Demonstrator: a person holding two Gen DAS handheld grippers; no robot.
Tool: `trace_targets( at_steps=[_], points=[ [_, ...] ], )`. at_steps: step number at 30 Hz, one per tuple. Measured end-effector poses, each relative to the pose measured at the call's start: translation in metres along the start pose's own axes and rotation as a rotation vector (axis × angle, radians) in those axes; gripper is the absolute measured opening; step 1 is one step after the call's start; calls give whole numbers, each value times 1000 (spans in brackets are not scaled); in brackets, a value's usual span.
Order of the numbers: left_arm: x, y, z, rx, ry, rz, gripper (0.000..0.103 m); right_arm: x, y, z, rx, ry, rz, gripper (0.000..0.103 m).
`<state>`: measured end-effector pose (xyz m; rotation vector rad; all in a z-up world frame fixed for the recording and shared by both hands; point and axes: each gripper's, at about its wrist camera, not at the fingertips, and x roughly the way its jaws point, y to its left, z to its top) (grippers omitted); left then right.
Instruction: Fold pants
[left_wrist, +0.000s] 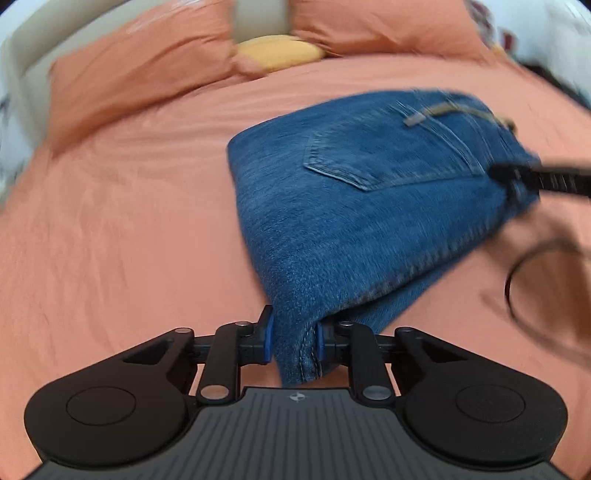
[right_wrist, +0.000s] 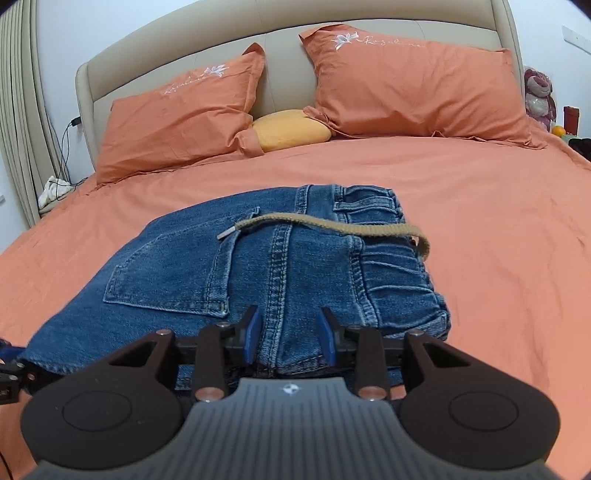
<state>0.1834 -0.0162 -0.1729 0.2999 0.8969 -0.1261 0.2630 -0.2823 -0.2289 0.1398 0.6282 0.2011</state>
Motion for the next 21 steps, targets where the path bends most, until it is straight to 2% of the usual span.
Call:
trace_targets(
  at_steps=[3,7,10,15,19,21],
  points=[
    [5,3,-5,98,31,-10,22,7,-3,-3,-1,54,4,29],
    [22,-2,-15,130,68,-11,22,15,1,-9,-55,102,-2,29],
    [24,-1,-15,99,73,-16,22,17,5,-14,-98,111,-14,29],
    [17,-1,-5,112,95,-16,24,18,0,-12,-84,116,-8,29],
    [4,-2,6,116,112,-1,37,10,6,-12,-117,95,-30,29],
    [-6,-3,5,126,107,5,39,2,6,-11,-117,71,-27,29]
  ],
)
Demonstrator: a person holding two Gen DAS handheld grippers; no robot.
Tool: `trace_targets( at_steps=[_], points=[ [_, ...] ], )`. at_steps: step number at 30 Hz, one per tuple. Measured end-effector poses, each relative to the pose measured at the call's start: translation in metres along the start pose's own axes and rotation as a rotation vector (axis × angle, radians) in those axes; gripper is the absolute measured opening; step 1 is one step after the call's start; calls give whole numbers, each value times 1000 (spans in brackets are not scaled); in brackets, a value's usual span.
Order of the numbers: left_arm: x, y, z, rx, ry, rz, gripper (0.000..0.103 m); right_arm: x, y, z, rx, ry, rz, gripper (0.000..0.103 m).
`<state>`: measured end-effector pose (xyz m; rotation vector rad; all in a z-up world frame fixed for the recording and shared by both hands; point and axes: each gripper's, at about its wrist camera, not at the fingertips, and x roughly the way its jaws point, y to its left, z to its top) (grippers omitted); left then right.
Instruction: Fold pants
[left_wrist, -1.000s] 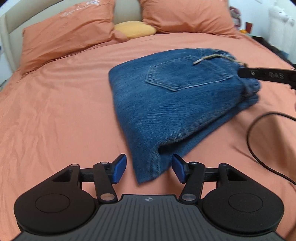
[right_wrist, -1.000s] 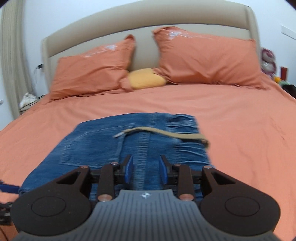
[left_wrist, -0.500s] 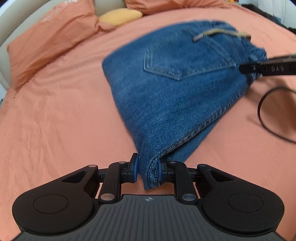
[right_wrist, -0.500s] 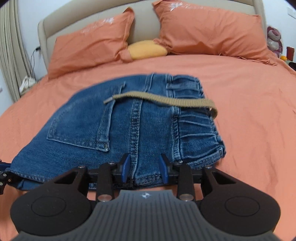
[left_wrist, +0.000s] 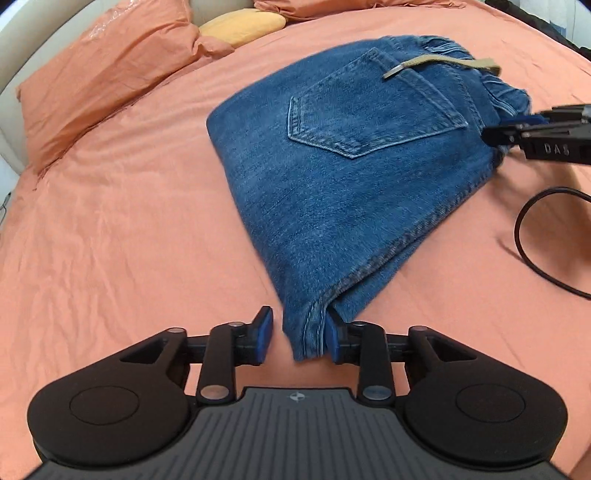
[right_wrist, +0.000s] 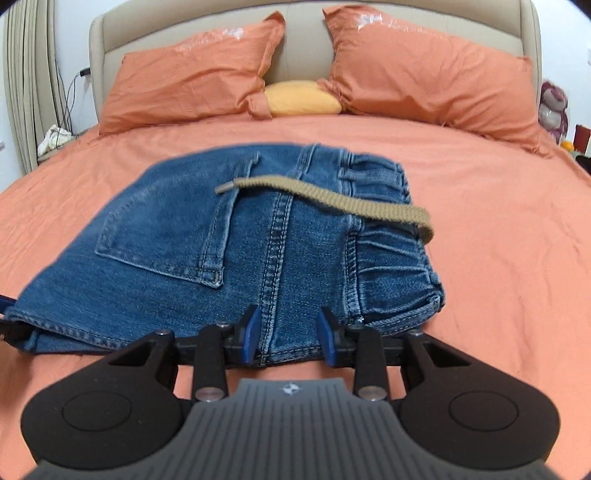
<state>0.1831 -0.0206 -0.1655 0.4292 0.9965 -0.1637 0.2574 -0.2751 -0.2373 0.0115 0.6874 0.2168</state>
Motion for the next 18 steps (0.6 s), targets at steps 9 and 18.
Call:
trace_targets(
  at_steps=[9,18],
  points=[
    [-46,0,13,17,-98,18,60,-49,-30,-1,247,-79,8,69],
    [-42,15,49,-34,-142,1,73,-38,-90,-20,726,-40,98,81]
  ],
)
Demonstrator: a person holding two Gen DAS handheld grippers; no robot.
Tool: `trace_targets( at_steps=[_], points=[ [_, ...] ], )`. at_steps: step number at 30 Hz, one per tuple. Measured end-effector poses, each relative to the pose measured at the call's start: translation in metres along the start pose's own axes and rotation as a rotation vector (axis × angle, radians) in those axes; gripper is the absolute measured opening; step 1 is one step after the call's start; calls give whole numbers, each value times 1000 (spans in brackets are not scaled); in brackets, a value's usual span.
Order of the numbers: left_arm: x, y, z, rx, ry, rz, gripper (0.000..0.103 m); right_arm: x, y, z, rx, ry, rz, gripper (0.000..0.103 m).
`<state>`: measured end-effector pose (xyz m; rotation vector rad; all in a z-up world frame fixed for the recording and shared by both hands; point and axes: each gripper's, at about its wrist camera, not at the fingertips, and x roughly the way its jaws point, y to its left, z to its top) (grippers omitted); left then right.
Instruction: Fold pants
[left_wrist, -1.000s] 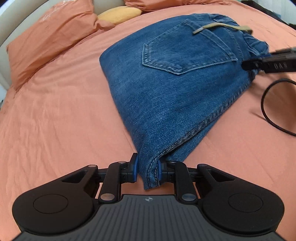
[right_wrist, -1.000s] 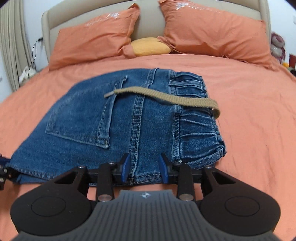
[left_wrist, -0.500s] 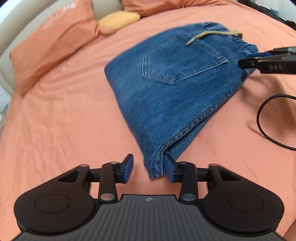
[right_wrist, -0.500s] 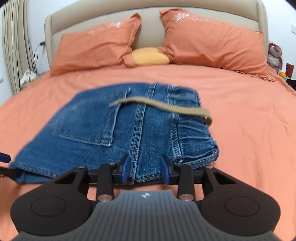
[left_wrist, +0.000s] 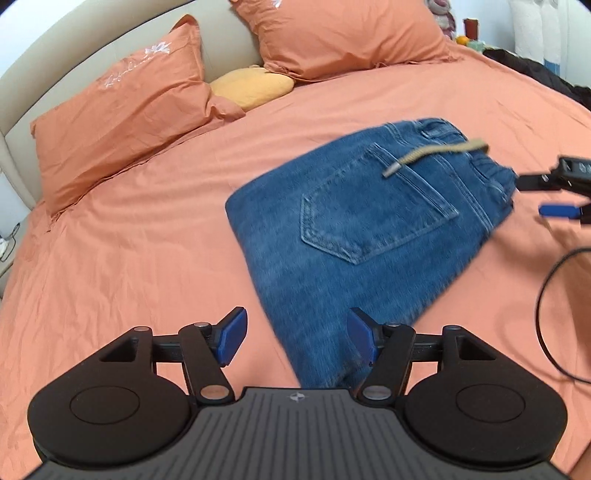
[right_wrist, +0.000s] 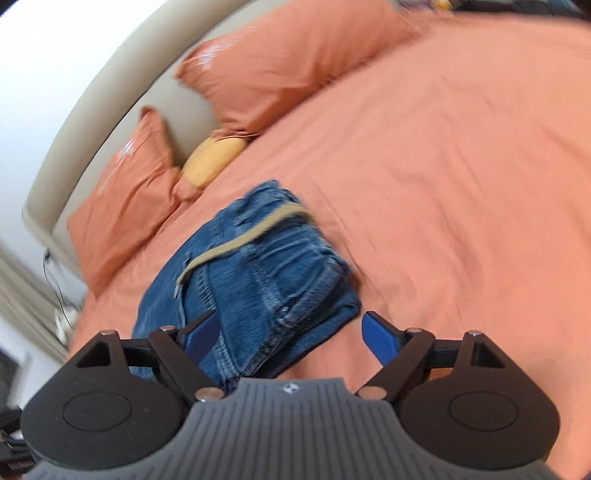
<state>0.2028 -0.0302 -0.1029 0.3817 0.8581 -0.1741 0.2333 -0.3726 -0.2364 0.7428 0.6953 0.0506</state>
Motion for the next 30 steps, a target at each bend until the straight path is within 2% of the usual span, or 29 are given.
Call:
trace_targets(
  at_steps=[4,7,10,15,22,24,27,28,30],
  points=[
    [20,15,10,-52,20,-33,73,15,-23,2,160,51,43,81],
    [40,41,14,-209,39,-116,73,29,-42,3,298,83,78,82],
    [65,69,10,-385,51,-184,73,37,-52,7,367,82,115,82],
    [107,101,3,-602,80,-277,73,52,-53,12,368,83,146,82],
    [156,123,-2,-765,69,-405,74,71,-40,18,277,66,125,83],
    [166,128,-1,-807,51,-441,74,74,-40,18,274,53,122,75],
    [179,131,2,-839,41,-484,74,81,-45,21,296,33,116,59],
    [182,131,3,-848,38,-492,72,82,-49,22,313,32,121,54],
    [185,131,4,-859,35,-499,60,84,-53,24,324,33,132,48]
  ],
)
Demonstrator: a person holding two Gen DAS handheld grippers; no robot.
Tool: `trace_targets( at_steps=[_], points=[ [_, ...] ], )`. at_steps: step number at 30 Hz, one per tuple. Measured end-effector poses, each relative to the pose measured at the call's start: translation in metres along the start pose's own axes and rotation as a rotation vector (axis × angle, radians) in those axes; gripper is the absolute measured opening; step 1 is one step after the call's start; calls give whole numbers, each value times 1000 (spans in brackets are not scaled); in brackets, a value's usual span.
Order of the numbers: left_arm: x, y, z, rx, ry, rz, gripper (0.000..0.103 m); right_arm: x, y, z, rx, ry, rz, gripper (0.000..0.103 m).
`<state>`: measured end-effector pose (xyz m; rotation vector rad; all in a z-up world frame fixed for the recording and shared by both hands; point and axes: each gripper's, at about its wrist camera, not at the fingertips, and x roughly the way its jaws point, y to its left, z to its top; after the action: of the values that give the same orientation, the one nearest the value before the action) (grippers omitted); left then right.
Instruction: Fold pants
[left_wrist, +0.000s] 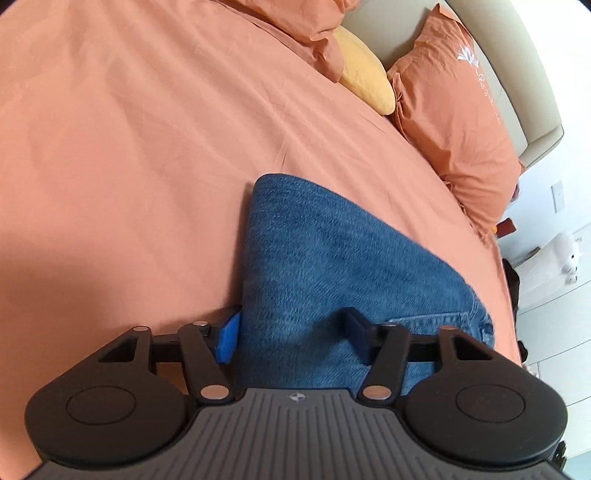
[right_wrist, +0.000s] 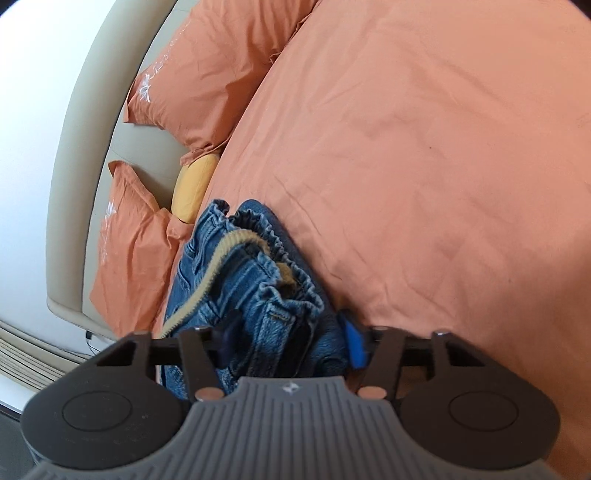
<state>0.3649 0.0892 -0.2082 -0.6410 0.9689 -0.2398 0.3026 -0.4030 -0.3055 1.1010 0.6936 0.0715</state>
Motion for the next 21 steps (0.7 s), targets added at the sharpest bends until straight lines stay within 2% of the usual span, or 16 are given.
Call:
trace_targets(
  at_steps=[5,7,9,15,21],
  points=[
    [-3,-13,1,29,-13,50,19,-1,5,0,-24,-13,27,32],
    [-9,-24,1,62,-26,75,13,-5,8,2,-38,-18,53,30],
    [-15,-37,3,100,-43,97,10,-10,12,1,-68,-24,65,29],
    [-48,-69,12,183,-61,102,8,-28,43,-4,-182,-37,93,27],
    [-101,-88,26,273,-102,138,8,-51,90,-30,-298,-20,149,27]
  ],
)
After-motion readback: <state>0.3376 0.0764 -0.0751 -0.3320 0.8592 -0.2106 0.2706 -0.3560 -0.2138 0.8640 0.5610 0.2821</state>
